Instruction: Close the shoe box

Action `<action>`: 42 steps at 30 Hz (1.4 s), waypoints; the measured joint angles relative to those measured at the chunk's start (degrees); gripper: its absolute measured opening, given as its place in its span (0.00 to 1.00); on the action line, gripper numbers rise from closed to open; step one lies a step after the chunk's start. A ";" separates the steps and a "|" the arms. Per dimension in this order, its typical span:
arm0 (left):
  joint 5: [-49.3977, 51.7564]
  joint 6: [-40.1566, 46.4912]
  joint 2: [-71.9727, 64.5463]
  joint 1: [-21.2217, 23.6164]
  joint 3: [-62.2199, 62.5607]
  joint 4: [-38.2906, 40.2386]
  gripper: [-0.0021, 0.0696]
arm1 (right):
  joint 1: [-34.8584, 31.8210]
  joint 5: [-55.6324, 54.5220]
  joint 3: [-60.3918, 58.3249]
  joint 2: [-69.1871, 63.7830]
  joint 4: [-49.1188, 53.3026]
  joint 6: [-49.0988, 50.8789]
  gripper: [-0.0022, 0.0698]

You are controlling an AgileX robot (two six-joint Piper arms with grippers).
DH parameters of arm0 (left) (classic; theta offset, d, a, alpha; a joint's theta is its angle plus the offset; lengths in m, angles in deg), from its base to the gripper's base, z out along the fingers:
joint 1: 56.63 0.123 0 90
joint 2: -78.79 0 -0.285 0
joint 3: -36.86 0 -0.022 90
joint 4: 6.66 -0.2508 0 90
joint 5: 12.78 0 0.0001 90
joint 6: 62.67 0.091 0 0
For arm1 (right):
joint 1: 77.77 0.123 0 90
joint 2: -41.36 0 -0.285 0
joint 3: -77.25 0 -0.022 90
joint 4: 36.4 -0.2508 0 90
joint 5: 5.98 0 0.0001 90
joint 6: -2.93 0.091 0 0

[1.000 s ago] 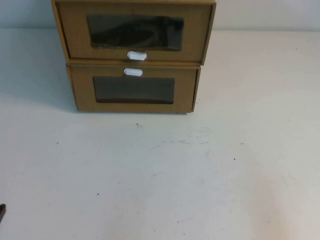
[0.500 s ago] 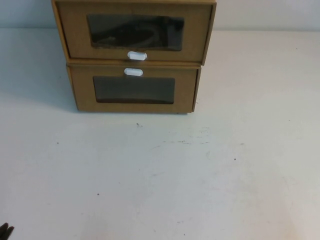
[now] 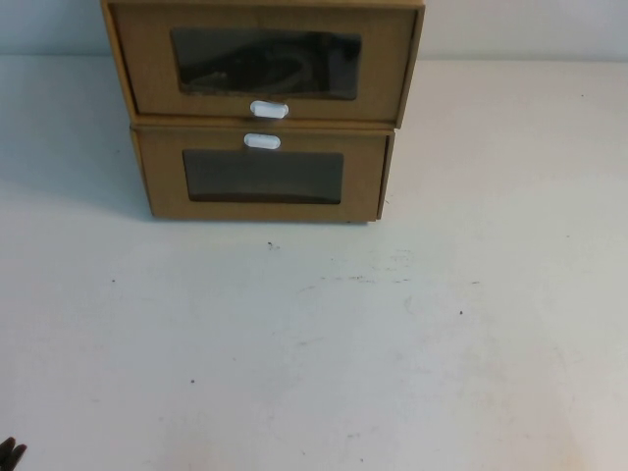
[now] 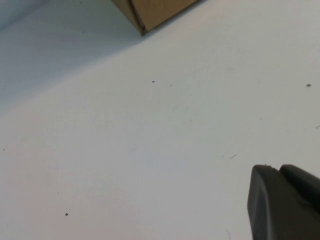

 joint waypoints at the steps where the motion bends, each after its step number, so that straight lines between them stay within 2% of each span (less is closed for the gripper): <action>1: 0.00 0.00 0.00 0.00 0.00 0.00 0.02 | 0.00 0.00 0.00 0.00 0.00 0.00 0.01; 20: -0.19 -0.37 3.83 0.00 0.00 -0.78 0.02 | 0.00 0.00 0.00 0.00 0.00 -0.13 0.01; 22: -0.19 -4.67 5.30 0.12 0.00 1.60 0.02 | 0.00 0.00 0.00 0.00 0.00 -0.13 0.01; 24: -0.19 -13.18 5.73 1.16 0.00 3.28 0.02 | 0.00 0.00 0.00 0.00 0.00 -0.13 0.01; 26: -0.01 -20.04 5.73 2.97 0.00 2.98 0.02 | 0.00 0.09 0.00 0.00 -0.09 -0.13 0.01; 28: -0.01 -22.75 5.73 4.65 0.00 1.32 0.02 | 0.00 0.09 0.00 0.00 -0.09 -0.13 0.01; 34: 0.39 -24.90 5.87 8.25 0.00 -2.19 0.02 | 0.00 0.09 0.00 0.09 -0.22 -0.13 0.01; 42: 0.39 -25.50 5.89 8.29 0.00 -2.40 0.02 | 0.00 0.09 0.00 0.09 -0.22 -0.13 0.01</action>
